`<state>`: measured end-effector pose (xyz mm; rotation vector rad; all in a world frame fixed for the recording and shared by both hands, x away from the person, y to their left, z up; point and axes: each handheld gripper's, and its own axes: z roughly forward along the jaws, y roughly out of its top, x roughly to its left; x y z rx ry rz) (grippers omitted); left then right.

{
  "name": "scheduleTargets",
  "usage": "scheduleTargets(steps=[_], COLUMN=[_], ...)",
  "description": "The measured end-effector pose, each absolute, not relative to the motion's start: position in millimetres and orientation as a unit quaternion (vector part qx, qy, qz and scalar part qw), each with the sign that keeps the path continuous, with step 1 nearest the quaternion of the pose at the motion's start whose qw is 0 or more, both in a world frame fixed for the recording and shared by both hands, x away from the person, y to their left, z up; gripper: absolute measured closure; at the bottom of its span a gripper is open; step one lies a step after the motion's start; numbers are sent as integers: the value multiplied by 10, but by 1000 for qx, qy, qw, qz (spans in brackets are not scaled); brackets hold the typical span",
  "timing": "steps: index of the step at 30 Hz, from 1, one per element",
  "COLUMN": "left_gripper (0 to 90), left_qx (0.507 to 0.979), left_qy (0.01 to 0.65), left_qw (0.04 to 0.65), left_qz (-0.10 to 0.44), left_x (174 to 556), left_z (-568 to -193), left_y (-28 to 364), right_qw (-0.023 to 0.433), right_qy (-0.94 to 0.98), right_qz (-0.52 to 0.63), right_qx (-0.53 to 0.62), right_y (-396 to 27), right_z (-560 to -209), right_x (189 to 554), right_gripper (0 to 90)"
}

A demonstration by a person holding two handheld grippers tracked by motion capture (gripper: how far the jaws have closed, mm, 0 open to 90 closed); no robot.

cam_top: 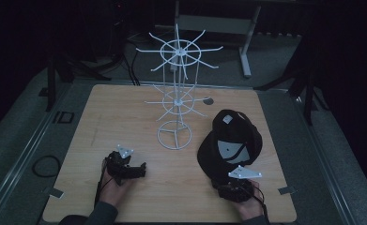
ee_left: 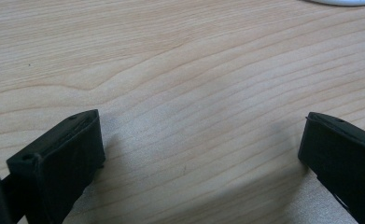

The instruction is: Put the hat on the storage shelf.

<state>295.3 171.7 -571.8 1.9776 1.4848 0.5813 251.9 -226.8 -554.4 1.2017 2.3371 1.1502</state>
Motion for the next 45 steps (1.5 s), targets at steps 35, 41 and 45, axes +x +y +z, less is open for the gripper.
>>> scheduleTargets(steps=[35,41,45], left_gripper=[1,2,2], left_qx=[744,744,743], left_qy=[558,558,558], left_qw=[296,296,296], left_qz=[218,219,219], left_x=[2954,2954,2954], left_z=[-5718,-5718,-5718], left_y=[1717,1716,1716], right_qw=[101,102,105], right_qy=[690,685,681], right_qz=[494,505,507], right_qx=[519,516,518], right_y=[-2710,-2755,-2752], right_z=[-5368,-5272,-5246], right_x=[2593,2614,2616], right_gripper=[771,816,826])
